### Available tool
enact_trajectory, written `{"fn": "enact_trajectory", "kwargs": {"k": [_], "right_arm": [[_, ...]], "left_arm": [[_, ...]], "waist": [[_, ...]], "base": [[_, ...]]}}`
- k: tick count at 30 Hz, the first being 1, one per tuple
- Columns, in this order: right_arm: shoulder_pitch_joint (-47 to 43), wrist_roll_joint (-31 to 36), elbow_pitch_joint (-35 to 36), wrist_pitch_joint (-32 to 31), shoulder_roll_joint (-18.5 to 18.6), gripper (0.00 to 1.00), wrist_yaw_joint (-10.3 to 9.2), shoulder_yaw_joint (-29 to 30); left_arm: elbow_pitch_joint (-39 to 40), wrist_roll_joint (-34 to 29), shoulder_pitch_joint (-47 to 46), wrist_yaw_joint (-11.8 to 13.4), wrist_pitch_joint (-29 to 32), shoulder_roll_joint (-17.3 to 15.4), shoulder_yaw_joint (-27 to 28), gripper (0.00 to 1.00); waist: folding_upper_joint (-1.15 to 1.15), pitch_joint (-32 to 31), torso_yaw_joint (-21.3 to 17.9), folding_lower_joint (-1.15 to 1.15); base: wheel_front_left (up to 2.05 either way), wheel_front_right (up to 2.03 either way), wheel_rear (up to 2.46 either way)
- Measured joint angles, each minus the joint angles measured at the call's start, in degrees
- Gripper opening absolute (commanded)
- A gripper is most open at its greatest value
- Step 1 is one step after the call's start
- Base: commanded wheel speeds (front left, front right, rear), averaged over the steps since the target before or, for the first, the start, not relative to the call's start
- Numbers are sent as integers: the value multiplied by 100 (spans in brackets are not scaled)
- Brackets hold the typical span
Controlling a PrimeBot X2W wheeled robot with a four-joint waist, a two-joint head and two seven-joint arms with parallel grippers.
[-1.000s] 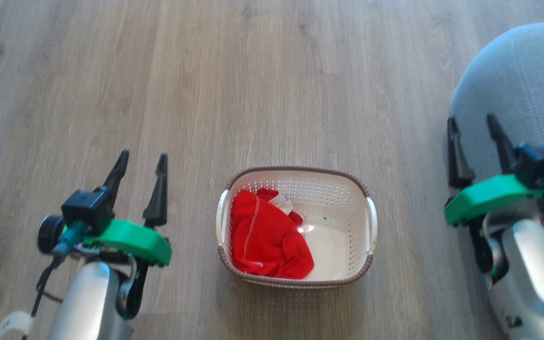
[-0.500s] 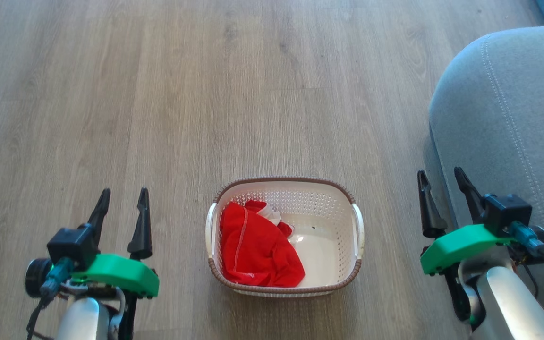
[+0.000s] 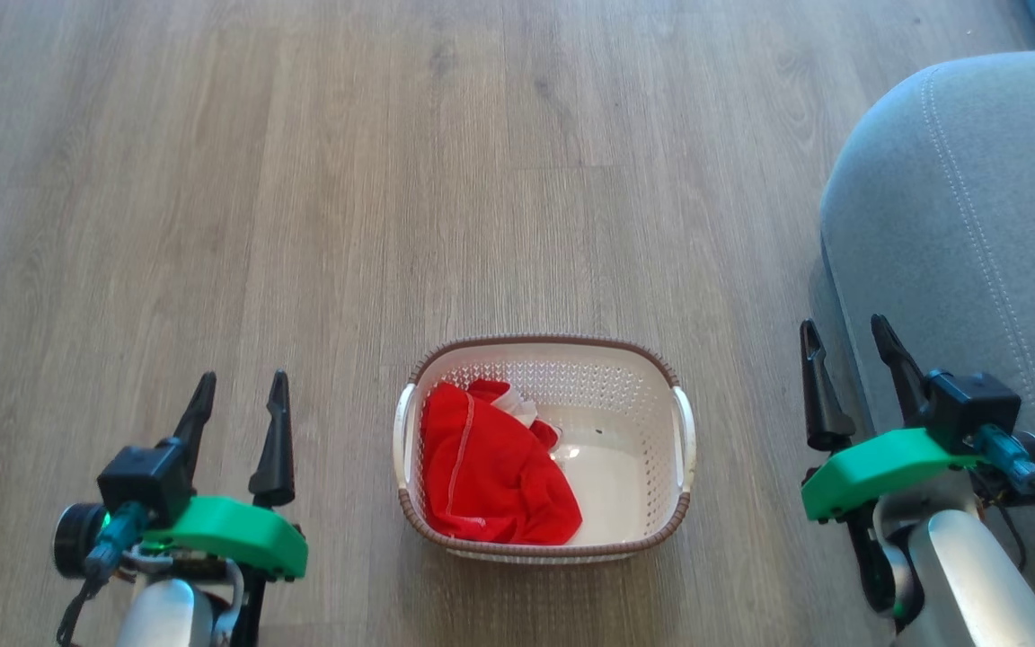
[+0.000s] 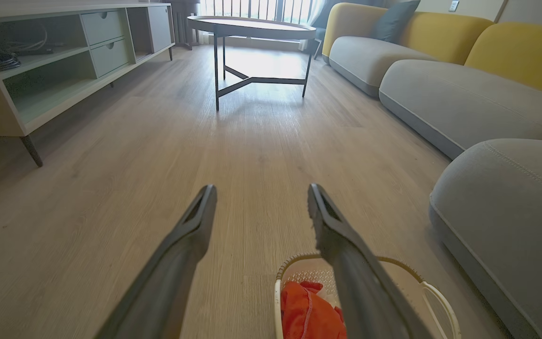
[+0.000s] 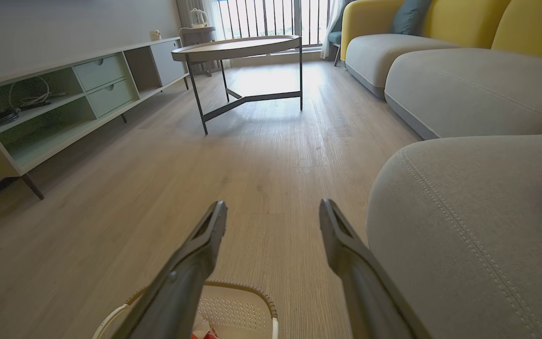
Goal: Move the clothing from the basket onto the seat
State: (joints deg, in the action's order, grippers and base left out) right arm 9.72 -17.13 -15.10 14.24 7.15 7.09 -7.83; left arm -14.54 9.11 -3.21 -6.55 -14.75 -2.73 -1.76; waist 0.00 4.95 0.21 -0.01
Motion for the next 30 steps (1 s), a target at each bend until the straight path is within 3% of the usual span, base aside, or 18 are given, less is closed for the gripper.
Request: {"fn": "enact_trajectory", "kwargs": {"k": [13, 30], "right_arm": [[79, 3, 255, 0, -69, 100, 0, 78], [1192, 162, 731, 0, -142, 100, 0, 125]], "left_arm": [[-227, 8, -103, -8, 3, 1, -446, 100], [-943, -43, -1514, -56, 3, 19, -1433, 100]], "waist": [[0, 453, -48, 0], [0, 2146, -271, 0]], "base": [[0, 0, 0], [0, 0, 0]]}}
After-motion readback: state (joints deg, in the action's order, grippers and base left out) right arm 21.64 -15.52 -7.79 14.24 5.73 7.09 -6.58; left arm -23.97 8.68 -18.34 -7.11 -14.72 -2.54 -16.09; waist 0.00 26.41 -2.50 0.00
